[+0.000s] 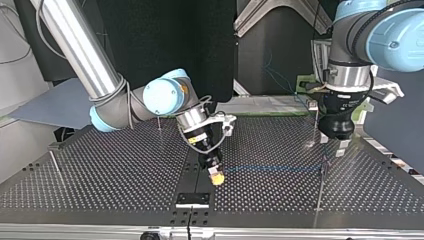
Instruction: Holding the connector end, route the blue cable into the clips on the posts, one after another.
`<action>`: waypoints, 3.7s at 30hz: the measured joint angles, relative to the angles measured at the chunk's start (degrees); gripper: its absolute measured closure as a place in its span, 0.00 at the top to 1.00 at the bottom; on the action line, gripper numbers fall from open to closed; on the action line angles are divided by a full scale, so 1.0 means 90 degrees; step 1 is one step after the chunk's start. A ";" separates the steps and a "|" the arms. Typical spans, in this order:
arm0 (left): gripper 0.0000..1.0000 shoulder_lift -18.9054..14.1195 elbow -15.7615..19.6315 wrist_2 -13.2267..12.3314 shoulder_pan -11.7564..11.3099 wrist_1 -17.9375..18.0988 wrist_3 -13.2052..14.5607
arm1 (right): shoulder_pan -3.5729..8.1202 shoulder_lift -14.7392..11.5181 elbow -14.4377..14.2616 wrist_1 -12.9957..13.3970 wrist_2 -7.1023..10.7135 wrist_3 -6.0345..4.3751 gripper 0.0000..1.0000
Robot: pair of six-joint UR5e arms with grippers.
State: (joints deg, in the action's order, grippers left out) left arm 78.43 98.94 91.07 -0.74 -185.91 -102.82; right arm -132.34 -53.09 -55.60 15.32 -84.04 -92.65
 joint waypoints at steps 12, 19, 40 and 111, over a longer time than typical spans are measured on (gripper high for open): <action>0.99 0.0001 -0.0002 -0.0511 0.0123 0.0085 0.0157 | 0.0001 0.0012 0.0000 -0.0008 -0.0004 -0.0001 0.00; 0.99 0.0088 -0.0001 -0.0681 0.0241 0.0092 0.0574 | 0.0005 0.0014 0.0000 -0.0017 -0.0046 0.0000 0.00; 0.99 0.0611 -0.0544 -0.0635 0.0562 0.0094 0.1378 | 0.0022 0.0014 0.0002 -0.0022 -0.0060 0.0019 0.00; 0.64 0.1976 -0.1582 0.1126 0.1153 0.0520 0.2119 | 0.0004 -0.0025 0.0006 -0.0113 -0.0058 0.0012 0.00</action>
State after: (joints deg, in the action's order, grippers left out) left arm 96.21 84.70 101.20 9.64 -181.23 -83.74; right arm -132.30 -53.32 -55.55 14.30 -84.56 -92.54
